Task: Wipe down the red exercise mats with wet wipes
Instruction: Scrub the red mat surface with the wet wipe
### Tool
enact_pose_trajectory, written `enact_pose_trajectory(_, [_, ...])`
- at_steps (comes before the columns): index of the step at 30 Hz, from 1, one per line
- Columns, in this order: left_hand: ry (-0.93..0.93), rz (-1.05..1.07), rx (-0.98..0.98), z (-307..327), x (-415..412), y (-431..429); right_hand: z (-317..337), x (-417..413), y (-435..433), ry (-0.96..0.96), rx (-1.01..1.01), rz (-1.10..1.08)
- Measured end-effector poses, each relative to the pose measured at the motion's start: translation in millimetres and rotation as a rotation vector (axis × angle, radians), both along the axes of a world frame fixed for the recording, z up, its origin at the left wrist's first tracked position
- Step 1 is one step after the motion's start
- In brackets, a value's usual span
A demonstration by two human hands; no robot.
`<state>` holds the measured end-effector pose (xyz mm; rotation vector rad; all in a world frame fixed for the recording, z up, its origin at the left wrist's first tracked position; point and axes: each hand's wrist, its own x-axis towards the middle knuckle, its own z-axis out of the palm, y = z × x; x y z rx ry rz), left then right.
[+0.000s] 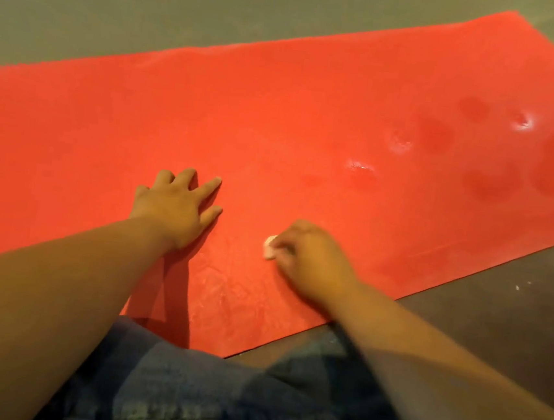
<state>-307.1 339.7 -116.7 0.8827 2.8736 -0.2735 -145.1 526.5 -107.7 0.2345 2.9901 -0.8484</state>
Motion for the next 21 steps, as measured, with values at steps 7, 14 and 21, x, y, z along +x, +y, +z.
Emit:
enact_pose_trajectory(7, [0.037,0.006,0.120,-11.8,-19.4,-15.6,1.7,-28.7,59.4,0.037,0.145,-0.618])
enact_pose_trajectory(14, [-0.004,0.055,0.189,-32.9,-18.8,-24.7,-3.1,-48.5,-36.2,0.095,0.079,0.123])
enact_pose_trajectory(21, [-0.011,0.045,0.227,-41.0,-19.9,-26.5,-0.7,-60.9,52.1,0.074,0.134,-0.673])
